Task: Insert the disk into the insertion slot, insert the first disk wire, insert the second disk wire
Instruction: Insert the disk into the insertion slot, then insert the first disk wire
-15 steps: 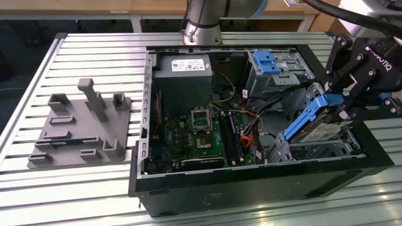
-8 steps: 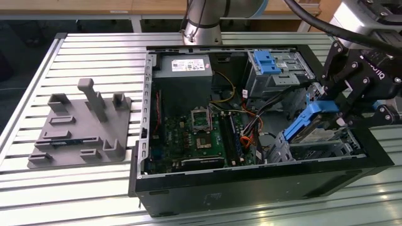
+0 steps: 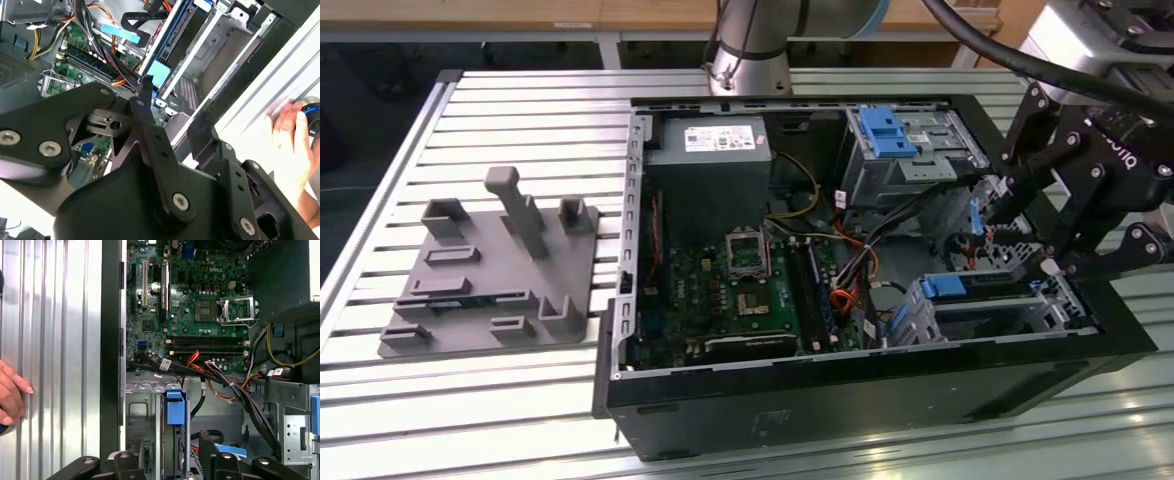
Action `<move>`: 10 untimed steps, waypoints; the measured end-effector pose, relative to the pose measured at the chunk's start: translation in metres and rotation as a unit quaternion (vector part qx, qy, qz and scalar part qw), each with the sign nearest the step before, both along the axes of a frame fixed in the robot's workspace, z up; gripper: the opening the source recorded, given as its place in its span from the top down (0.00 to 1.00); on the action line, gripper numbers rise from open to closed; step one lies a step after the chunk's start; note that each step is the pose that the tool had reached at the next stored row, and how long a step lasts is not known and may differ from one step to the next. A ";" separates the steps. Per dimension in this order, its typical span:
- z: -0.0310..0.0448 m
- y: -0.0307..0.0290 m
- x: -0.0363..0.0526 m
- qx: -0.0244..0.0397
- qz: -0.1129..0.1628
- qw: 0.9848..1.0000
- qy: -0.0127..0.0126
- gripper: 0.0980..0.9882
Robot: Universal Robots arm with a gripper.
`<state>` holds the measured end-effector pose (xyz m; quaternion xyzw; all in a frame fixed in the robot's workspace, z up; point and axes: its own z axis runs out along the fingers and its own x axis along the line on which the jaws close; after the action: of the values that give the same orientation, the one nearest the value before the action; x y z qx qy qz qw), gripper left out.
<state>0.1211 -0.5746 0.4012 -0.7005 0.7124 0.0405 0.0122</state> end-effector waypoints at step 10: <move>-0.0002 0.0000 0.0000 0.000 0.000 1.000 0.000 0.48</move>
<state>0.1211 -0.5747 0.4010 -0.7005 0.7124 0.0405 0.0122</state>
